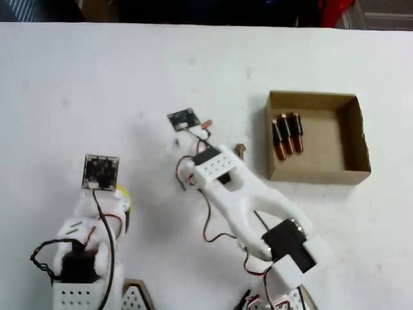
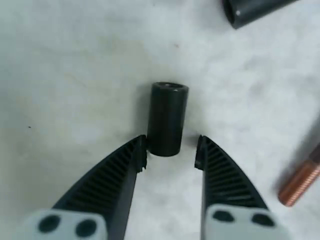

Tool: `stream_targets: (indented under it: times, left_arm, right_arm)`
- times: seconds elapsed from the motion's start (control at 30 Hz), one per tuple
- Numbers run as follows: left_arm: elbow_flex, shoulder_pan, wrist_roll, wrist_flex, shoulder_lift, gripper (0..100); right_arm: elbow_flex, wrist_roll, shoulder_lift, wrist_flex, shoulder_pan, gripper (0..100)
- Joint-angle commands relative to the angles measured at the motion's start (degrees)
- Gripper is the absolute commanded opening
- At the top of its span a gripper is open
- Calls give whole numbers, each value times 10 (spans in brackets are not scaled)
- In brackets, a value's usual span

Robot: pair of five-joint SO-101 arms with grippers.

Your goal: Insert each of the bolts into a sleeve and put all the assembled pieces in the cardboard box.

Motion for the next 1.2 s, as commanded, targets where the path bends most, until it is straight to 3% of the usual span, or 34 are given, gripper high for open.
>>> stream_targets:
  times: [0.0,0.17,0.47,0.67,0.87,1.17]
  left_arm:
    - [-4,-6,-4,-18,-4,65]
    - [-4,-5,-4,-18,-4,65]
    - [-4,-5,-5,-18,-4,65]
    - [-4,-5,-5,-18,-4,65]
    - [-4,-5,-5,-18,-4,65]
    - [-4,-5,-6,-18,-4,65]
  right_arm:
    - [-20,58,-36,11,47,152]
    - [-20,135,-46,12,87,152]
    - [-33,261,-78,29,66,149]
    - [-139,297,-42,128,65,14]
    - [-202,318,37,168,65,153]
    - [-259,321,133,168,65,123]
